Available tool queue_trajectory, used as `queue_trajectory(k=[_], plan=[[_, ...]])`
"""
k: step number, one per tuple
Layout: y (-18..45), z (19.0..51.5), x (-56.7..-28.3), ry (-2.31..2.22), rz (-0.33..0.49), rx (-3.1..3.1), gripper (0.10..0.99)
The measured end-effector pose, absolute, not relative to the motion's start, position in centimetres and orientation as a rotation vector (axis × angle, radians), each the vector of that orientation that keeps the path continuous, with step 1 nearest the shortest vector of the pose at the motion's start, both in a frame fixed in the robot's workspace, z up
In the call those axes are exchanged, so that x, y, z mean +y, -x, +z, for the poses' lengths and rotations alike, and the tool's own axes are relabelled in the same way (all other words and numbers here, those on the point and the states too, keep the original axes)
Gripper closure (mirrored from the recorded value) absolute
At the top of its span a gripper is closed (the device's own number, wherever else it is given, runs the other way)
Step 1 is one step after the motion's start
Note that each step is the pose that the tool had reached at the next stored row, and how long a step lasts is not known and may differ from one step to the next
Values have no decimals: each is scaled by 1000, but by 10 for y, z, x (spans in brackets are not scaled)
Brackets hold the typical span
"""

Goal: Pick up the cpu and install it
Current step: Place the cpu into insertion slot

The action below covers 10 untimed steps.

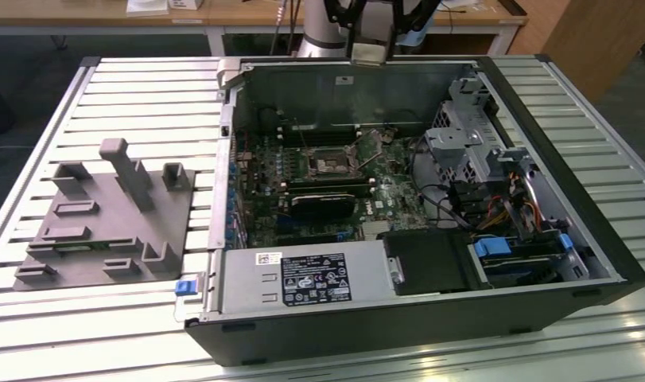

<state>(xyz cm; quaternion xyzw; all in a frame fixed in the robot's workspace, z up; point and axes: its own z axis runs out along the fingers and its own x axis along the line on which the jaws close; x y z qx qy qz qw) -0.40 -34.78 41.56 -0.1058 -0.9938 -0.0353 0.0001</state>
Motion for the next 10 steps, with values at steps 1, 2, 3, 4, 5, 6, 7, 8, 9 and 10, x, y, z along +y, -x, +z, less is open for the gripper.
queue_trajectory(k=[1, 2, 3, 4, 5, 6, 7, 8, 9, 10], plan=[[4, 415, -348, 355, -111, -3120, 561], [4, 415, -348, 379, -111, -3118, 561], [4, 415, -348, 401, -111, -3115, 561], [4, 415, -348, 421, -111, -3113, 561], [4, 414, -348, 441, -111, -3111, 561], [4, 414, -348, 460, -111, -3108, 561], [4, 414, -348, 479, -111, -3106, 561], [4, 414, -348, 498, -111, -3104, 561], [4, 414, -348, 516, -111, -3101, 561], [4, 414, -347, 535, -111, -3098, 561]])
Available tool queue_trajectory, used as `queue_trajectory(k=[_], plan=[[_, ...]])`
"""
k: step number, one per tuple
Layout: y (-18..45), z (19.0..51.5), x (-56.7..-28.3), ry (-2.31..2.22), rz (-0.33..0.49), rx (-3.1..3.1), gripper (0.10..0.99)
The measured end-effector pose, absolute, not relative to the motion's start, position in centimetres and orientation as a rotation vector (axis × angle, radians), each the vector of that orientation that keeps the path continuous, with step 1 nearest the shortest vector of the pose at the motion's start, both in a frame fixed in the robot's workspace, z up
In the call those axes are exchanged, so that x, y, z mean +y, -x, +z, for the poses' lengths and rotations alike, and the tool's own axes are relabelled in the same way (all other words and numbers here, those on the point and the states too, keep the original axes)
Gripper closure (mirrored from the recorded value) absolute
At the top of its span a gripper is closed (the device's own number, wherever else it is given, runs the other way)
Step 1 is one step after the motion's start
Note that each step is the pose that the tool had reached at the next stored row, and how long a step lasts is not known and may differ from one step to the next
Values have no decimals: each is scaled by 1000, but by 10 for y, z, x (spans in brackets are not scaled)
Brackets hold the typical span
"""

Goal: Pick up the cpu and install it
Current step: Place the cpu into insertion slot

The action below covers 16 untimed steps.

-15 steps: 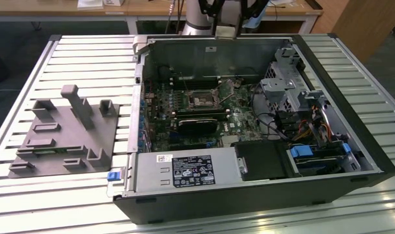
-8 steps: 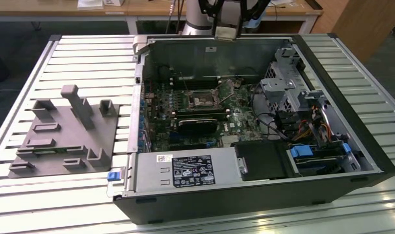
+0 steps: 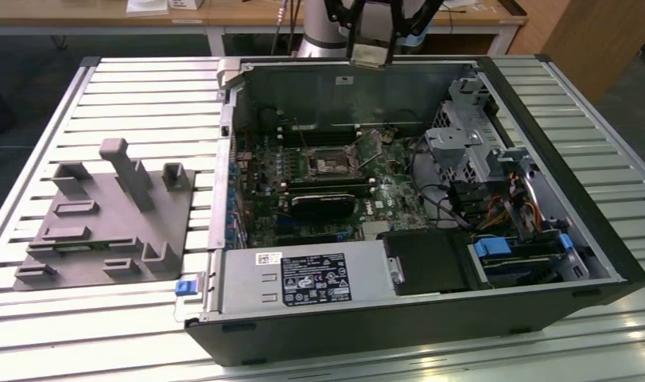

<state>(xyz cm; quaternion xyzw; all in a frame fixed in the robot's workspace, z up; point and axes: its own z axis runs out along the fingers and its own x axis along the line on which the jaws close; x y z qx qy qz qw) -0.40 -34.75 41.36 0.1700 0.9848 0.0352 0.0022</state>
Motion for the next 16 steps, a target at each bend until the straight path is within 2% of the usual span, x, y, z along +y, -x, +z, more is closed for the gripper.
queue_trajectory(k=[16], plan=[[4, 411, -347, -785, 109, 3030, 561]])
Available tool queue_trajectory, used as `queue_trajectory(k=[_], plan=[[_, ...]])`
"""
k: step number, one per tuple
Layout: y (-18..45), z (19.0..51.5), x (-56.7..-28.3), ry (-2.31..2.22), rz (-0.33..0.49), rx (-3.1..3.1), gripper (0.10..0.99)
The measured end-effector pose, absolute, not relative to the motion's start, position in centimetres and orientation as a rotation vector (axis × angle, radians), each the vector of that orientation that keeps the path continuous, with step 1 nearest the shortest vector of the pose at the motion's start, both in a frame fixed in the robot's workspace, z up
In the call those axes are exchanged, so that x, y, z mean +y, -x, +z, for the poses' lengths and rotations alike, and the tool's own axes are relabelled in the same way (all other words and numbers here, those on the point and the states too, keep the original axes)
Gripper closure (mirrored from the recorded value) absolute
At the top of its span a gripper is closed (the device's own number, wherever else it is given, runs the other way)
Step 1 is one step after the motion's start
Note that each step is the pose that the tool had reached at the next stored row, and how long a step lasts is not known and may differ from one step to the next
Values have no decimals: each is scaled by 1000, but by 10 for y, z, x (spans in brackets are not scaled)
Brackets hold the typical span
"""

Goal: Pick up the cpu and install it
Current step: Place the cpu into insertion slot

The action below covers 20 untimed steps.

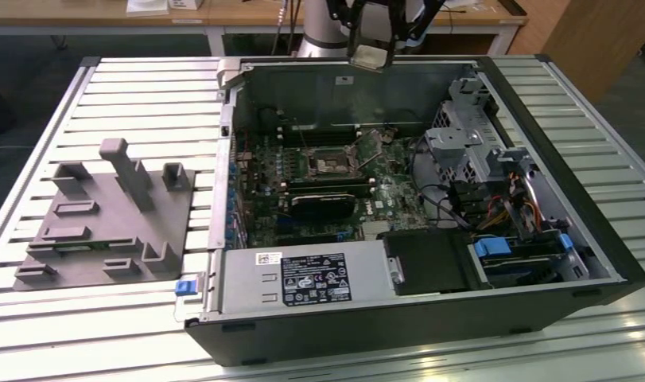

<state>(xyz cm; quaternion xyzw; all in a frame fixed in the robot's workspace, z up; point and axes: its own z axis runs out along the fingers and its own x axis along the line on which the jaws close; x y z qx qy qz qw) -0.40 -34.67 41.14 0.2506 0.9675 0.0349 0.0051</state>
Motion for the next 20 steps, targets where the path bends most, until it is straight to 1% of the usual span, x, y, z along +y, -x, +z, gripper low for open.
queue_trajectory(k=[20], plan=[[4, 410, -347, -1026, 107, 2951, 561]])
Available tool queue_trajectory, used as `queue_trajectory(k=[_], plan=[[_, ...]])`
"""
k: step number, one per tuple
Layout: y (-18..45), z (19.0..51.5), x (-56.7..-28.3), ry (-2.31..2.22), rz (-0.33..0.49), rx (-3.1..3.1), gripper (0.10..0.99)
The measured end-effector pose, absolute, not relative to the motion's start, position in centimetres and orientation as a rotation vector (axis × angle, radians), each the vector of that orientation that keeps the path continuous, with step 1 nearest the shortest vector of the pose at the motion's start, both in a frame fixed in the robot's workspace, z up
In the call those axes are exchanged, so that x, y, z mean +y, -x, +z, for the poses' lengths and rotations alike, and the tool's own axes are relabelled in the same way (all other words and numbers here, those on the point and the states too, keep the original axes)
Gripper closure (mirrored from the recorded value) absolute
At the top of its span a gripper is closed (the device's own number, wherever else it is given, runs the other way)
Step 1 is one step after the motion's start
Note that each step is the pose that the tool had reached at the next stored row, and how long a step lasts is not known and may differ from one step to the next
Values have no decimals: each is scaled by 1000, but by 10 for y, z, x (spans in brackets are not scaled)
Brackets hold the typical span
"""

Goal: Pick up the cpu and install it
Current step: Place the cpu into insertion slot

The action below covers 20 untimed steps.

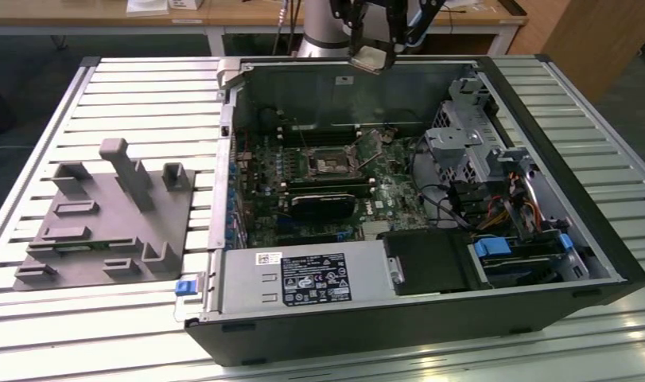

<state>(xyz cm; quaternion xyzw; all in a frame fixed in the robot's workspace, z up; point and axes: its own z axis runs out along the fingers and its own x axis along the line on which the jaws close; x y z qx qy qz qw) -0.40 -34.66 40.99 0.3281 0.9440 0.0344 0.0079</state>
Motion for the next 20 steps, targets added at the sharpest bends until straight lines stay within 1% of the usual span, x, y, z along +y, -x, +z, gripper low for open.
queue_trajectory(k=[20], plan=[[4, 409, -347, -1231, 105, 2866, 561]])
